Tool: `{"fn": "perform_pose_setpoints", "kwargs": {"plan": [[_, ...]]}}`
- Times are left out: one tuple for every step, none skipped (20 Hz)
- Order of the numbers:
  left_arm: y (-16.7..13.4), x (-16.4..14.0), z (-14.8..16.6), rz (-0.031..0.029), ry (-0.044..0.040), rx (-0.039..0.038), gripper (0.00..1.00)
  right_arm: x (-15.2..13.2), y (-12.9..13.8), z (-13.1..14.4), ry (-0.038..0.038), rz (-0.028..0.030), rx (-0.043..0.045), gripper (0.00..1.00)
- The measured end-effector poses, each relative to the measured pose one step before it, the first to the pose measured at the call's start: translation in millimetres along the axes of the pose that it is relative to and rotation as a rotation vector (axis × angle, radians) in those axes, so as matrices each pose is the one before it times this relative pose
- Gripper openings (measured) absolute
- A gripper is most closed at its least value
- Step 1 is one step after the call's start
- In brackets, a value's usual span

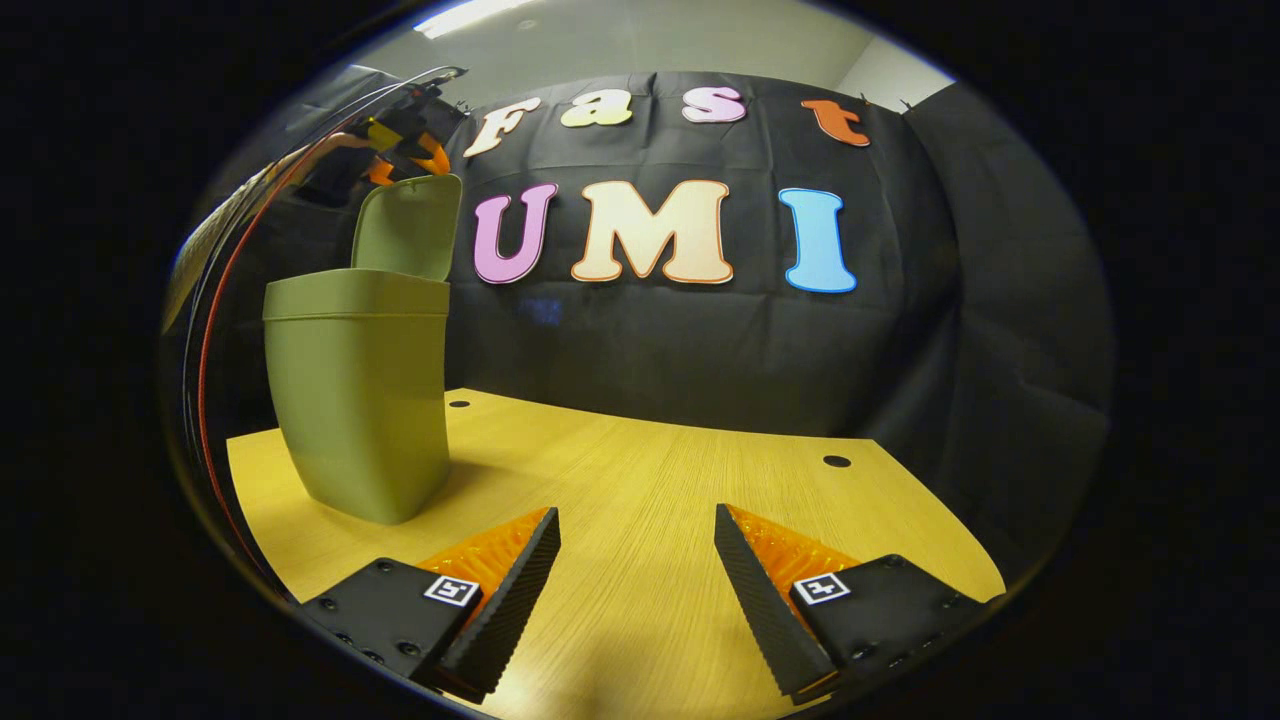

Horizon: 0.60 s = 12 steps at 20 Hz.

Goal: Press the lid of the desktop garbage bin to open it, pick up the crumpled paper on the desktop and throw it into the bin, then pick up the pop can on the desktop and drop it into the bin, and finally close the garbage bin lid.

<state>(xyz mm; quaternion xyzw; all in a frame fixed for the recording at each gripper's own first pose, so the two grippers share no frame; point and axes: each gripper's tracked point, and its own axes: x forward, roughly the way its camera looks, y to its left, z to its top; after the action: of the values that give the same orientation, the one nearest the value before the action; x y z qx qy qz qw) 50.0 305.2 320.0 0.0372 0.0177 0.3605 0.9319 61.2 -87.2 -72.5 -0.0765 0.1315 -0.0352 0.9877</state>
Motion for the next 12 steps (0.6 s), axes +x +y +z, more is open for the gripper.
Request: {"fn": "perform_pose_setpoints", "kwargs": {"plan": [[-2.11, -5.03, -0.89, -0.01299, -0.00619, 0.0055, 0.84, 2.33, -1.2, -1.57, -0.00118, -0.00236, 0.00224, 0.98], [-1.47, -4.88, -1.01, -0.01555, -0.0134, 0.00802, 0.86, 2.21, -0.51, -0.04, -0.00037, -0.00194, -0.00005, 0.98], [-3.93, -7.49, -2.82, -0.02481, -0.00149, 0.00339, 0.85, 1.81, -0.06, -2.02, -0.00126, 0.00033, -0.00021, 0.98], [-5.65, -9.32, -4.15, -0.02501, -0.00048, -0.00564, 0.85, 0.85, 1.63, -0.03, -0.00045, 0.00335, 0.00001, 0.98], [-5.37, -8.2, -4.19, -0.02832, -0.00108, -0.00688, 0.85, 0.55, 1.96, -0.36, -0.00256, 0.00482, -0.0021, 0.98], [-5.08, -7.73, -6.87, -0.02651, 0.00185, -0.00996, 0.84, -0.08, 2.1, 1.45, -0.00524, 0.00338, -0.00375, 0.98], [-2.39, -7.77, -6.12, -0.01778, 0.00008, -0.00815, 0.84, -0.77, 1.96, 0.7, -0.00655, 0.00355, -0.0047, 0.98], [-2.83, -6.62, -6.38, -0.01234, -0.00558, -0.01024, 0.84, -1.23, 2.3, 1.7, -0.00699, 0.00445, -0.00396, 0.98], [-3.85, -7.04, -5.21, -0.01014, -0.00598, -0.00665, 0.84, -1.37, 1.9, 2.48, -0.00744, 0.00383, -0.00221, 0.98], [-3.49, -8.0, -8.27, -0.00962, -0.00395, -0.00275, 0.87, -1.38, 2.37, 1.75, -0.00444, 0.00438, -0.00015, 0.98], [-5.59, -7.92, -6.72, -0.01273, -0.00597, 0.00316, 0.83, -1.12, 2.57, -0.02, -0.00159, 0.00622, 0.00023, 1.0], [-6.28, -9.03, -6.76, -0.01528, -0.0097, 0.00995, 0.83, -1.32, 2.9, 0.44, -0.00013, 0.00487, -0.00065, 0.98]]}}
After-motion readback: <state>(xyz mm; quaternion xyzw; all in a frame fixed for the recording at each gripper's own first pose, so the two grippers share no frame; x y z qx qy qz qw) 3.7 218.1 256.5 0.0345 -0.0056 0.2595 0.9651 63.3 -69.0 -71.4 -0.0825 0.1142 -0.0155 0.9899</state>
